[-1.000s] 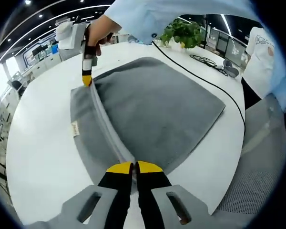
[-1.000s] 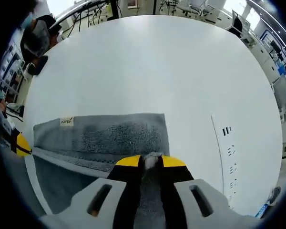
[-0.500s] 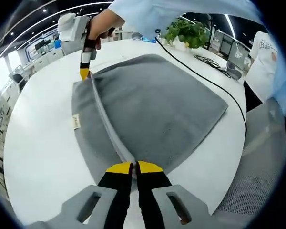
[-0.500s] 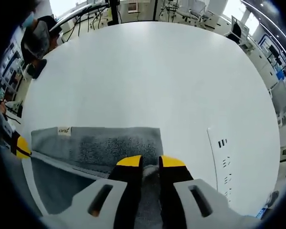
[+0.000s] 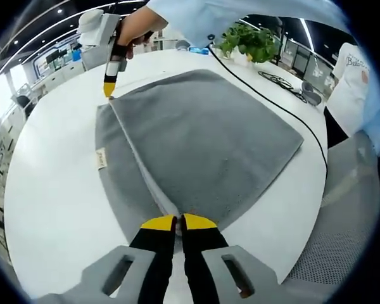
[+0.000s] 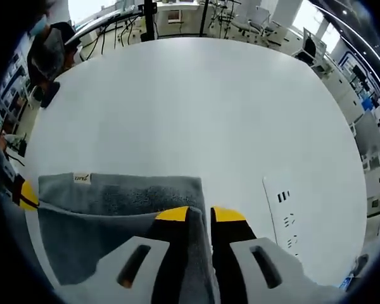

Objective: Fold the towel on the table until its edges align and the towel forms a compact rectangular stack.

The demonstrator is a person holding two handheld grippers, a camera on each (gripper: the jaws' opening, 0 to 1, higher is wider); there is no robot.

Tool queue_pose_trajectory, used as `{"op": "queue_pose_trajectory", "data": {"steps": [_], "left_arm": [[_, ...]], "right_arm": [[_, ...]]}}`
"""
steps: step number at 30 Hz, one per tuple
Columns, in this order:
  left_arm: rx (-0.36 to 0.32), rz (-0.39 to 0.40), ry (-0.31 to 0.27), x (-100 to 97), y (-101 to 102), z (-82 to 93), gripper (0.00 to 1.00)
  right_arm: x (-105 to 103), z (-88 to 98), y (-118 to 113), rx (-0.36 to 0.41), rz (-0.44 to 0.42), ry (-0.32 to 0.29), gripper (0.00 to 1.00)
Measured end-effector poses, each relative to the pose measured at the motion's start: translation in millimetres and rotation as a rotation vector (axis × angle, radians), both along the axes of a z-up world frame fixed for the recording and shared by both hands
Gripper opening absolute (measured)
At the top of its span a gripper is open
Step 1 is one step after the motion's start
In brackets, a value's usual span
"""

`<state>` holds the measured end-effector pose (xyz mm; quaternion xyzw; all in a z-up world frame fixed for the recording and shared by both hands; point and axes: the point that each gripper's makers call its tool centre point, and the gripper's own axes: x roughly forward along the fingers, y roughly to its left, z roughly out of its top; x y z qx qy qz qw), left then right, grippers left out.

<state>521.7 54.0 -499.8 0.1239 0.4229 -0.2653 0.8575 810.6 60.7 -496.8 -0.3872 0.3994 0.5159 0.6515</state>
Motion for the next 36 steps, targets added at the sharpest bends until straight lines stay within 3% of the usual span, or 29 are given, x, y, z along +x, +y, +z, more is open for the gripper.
{"op": "queue_pose_trajectory", "data": {"steps": [12, 20, 26, 36], "left_arm": [[-0.014, 0.035, 0.02, -1.8, 4.5, -1.5, 0.09], [-0.04, 0.107, 0.029, -4.1, 19.9, 0.2, 0.13], [-0.013, 0.115, 0.057, -13.4, 30.1, -5.1, 0.13], [-0.007, 0.129, 0.027, -11.5, 34.4, 5.7, 0.13]], "right_arm": [[-7.1, -24.2, -7.4, -0.032, 0.005, 0.033, 0.11], [-4.5, -24.1, -6.1, -0.023, 0.001, 0.033, 0.11], [-1.7, -22.6, -5.9, -0.019, 0.001, 0.029, 0.12], [-6.7, -13.1, -9.1, -0.01, 0.002, 0.021, 0.11]]}}
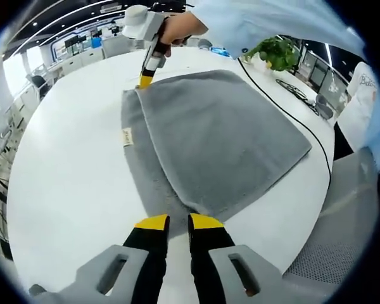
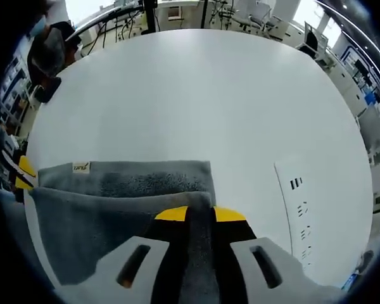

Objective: Fold the towel on the table until its edges align and the towel forms a compact rectangular stack.

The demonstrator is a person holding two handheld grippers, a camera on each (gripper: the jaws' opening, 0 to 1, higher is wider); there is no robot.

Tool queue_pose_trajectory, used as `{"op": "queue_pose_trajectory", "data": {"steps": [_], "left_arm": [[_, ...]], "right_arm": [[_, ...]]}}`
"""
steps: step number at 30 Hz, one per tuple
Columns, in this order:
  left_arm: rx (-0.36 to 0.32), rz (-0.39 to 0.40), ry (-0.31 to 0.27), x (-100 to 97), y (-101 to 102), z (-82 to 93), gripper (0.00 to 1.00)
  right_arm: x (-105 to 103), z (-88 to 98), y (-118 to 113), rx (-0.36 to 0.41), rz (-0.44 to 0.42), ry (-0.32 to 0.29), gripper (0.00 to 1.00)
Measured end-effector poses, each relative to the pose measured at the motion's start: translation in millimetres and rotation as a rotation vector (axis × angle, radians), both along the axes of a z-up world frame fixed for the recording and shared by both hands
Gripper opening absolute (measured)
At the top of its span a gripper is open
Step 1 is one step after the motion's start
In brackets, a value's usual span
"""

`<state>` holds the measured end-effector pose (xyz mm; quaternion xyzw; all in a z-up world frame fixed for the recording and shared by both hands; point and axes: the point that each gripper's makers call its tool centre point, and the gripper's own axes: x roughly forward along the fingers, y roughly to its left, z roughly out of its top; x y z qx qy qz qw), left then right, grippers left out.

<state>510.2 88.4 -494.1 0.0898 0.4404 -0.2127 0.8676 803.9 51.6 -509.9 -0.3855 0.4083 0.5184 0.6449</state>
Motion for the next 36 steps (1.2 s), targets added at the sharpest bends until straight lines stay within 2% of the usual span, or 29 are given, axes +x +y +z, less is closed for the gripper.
{"op": "queue_pose_trajectory", "data": {"steps": [19, 25, 31, 36], "left_arm": [[0.01, 0.003, -0.053, 7.2, 3.9, 16.8, 0.19], [0.022, 0.0, -0.073, 8.4, 2.0, 21.9, 0.26], [0.027, -0.002, -0.08, 8.4, -0.7, 26.4, 0.27], [0.021, -0.001, -0.102, 11.7, -5.6, 31.3, 0.32]], "right_arm": [[-5.2, 12.9, -4.2, 0.038, -0.01, 0.009, 0.14], [-8.9, 17.0, -9.0, 0.045, -0.011, 0.007, 0.18], [-9.9, 20.4, -13.9, 0.052, -0.013, 0.006, 0.2], [-10.6, 22.1, -18.6, 0.06, -0.014, 0.01, 0.26]]}}
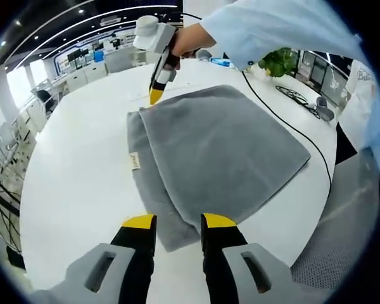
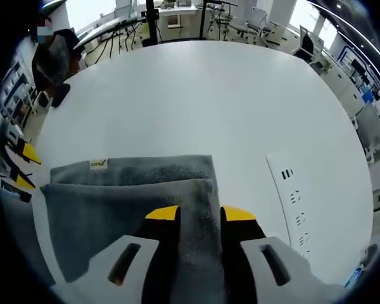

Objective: Fold the towel on the table until its edges align and the towel forms a compact rectangular stack.

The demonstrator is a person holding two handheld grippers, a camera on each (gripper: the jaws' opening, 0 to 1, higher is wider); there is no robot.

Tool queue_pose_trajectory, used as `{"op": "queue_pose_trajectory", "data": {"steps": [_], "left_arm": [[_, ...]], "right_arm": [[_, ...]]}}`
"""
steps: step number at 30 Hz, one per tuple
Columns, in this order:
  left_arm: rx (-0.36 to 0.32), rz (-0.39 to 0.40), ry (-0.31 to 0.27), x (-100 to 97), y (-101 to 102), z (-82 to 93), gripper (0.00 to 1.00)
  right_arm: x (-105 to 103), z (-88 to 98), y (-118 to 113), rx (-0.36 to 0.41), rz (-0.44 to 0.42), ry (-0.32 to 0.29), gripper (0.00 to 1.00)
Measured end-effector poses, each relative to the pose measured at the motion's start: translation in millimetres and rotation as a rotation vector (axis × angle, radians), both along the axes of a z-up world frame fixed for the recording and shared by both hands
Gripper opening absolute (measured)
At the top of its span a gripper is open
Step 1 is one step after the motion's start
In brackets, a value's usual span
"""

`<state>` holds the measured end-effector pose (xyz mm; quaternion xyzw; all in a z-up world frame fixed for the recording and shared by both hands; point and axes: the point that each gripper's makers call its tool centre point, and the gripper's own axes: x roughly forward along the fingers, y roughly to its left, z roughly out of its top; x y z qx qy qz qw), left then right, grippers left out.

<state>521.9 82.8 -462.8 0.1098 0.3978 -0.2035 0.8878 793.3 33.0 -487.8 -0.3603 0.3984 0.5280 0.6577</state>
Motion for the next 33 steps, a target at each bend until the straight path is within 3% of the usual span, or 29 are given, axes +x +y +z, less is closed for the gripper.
{"op": "queue_pose_trajectory", "data": {"steps": [4, 11, 18, 33], "left_arm": [[-0.006, -0.001, -0.019, 1.9, -1.7, 3.5, 0.36], [-0.053, 0.005, -0.065, 7.7, -6.4, 12.1, 0.4], [-0.051, 0.002, -0.084, 12.3, -13.9, 15.9, 0.44], [-0.049, -0.049, -0.08, 14.1, -51.4, 20.7, 0.45]], "right_arm": [[-1.8, 2.6, -2.8, 0.013, -0.004, 0.002, 0.31], [-6.7, 4.3, -9.3, 0.058, -0.024, 0.021, 0.48], [-6.1, 8.2, -19.3, 0.056, -0.005, 0.026, 0.48], [-10.9, 12.0, -47.6, 0.056, -0.017, 0.029, 0.48]]}}
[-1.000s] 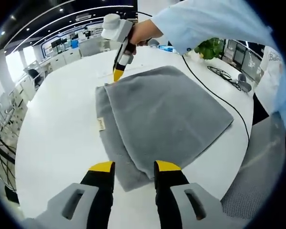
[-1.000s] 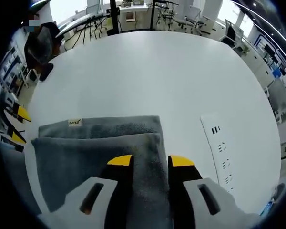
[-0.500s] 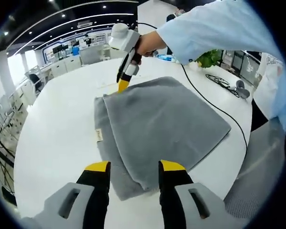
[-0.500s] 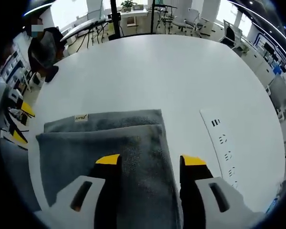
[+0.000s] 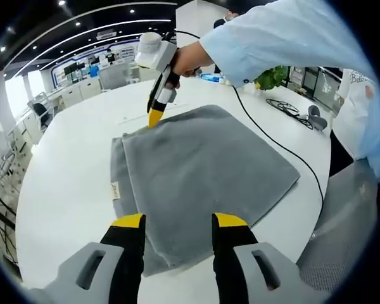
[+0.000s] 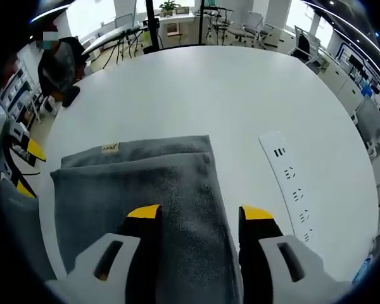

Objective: Fold the towel on the table until its edges align and the towel forms a compact rectangular stack.

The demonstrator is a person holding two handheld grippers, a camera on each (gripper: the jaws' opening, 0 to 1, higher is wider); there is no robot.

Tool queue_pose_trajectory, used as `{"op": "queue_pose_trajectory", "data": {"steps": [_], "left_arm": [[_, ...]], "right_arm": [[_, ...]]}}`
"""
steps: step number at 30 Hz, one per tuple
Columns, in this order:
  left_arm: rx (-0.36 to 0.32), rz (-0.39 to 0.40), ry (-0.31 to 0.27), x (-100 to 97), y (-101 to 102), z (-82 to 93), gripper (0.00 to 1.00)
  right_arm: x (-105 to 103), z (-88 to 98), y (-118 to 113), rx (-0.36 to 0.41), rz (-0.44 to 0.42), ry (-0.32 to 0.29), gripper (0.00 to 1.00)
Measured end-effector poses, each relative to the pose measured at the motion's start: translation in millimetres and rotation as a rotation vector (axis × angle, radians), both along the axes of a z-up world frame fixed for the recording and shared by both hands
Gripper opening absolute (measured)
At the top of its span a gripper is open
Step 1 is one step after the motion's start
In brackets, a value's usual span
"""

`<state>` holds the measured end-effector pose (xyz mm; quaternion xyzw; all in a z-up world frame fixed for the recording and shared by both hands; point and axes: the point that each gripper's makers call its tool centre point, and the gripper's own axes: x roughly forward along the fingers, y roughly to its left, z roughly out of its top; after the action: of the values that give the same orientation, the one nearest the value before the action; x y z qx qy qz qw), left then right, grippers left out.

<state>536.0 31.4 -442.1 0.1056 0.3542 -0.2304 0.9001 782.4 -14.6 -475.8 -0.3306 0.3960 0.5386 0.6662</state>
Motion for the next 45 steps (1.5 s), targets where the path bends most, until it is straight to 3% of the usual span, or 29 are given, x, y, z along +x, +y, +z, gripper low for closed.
{"op": "queue_pose_trajectory", "data": {"steps": [12, 28, 45], "left_arm": [[-0.004, -0.038, 0.015, -8.2, -30.0, 7.4, 0.47], [0.004, -0.079, 0.017, -14.9, -67.0, 14.3, 0.47], [-0.002, -0.146, 0.026, -15.4, -117.7, 13.1, 0.47]], "right_arm": [[7.2, 10.4, -36.7, 0.001, -0.021, -0.004, 0.49], [2.0, 24.5, -93.1, -0.003, -0.06, -0.02, 0.49], [6.4, 20.4, -157.0, -0.015, -0.116, -0.013, 0.48]]}}
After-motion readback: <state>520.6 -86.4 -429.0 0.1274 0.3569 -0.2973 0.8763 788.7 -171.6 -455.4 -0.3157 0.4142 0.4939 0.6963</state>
